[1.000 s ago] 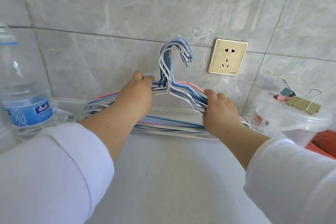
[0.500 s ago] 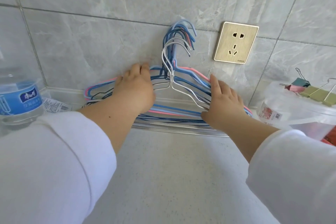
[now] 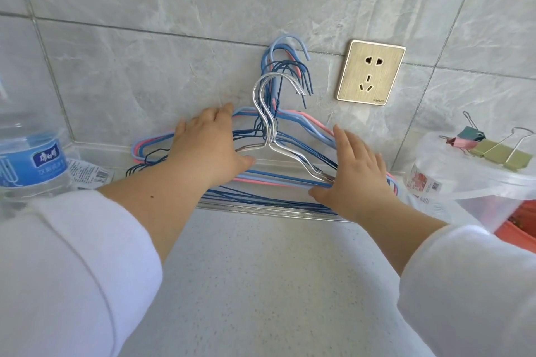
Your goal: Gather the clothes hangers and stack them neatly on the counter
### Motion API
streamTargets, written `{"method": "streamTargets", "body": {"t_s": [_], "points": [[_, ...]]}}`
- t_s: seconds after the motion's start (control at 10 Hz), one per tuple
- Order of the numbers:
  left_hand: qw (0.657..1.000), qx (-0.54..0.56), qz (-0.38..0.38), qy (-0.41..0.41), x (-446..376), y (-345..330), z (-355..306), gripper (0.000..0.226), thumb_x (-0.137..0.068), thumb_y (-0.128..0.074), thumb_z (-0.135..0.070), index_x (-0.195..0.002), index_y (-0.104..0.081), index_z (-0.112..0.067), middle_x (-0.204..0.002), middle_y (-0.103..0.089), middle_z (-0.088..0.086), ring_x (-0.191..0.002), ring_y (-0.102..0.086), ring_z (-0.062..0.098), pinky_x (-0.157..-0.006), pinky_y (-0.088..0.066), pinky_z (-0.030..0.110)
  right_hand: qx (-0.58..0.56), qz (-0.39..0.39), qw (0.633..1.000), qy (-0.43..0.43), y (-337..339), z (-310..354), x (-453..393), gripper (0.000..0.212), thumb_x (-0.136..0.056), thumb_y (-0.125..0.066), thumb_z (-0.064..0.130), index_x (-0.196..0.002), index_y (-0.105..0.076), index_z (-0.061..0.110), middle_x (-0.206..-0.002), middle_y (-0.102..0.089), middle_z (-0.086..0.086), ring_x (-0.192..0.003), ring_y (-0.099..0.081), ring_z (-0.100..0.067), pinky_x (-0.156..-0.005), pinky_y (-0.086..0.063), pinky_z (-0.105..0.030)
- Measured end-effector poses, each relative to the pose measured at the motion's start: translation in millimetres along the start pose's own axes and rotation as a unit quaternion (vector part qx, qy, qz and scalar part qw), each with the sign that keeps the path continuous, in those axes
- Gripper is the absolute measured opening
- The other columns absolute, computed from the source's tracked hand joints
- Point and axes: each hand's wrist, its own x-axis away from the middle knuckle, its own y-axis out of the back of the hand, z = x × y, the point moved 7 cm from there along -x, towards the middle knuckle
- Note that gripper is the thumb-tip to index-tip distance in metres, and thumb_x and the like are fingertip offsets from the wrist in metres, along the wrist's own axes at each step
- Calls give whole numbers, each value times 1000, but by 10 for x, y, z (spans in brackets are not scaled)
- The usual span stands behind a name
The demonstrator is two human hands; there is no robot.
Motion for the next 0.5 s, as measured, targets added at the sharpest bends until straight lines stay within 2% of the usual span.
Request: {"method": "streamTargets", "body": {"t_s": [0.2, 0.5], "points": [[1000, -7, -2, 7, 33, -10, 27, 109, -66, -67, -59, -150, -8, -21, -155, -23, 6, -140, -26, 29, -117, -16, 48, 4, -11, 1000, -6, -6, -30, 52, 113, -70, -68, 51, -148, 9, 26, -159, -6, 3, -147, -5, -21, -119, -8, -51], [999, -28, 36, 25, 175, 42, 65, 124, -60, -69, -65, -150, 4, -21, -160, -1, 1, -147, -4, 24, -118, -5, 51, 1, 25, 999, -31, 150, -87, 188, 117, -70, -68, 56, -147, 16, 28, -160, 4, 5, -148, 4, -19, -119, 0, -51]]}}
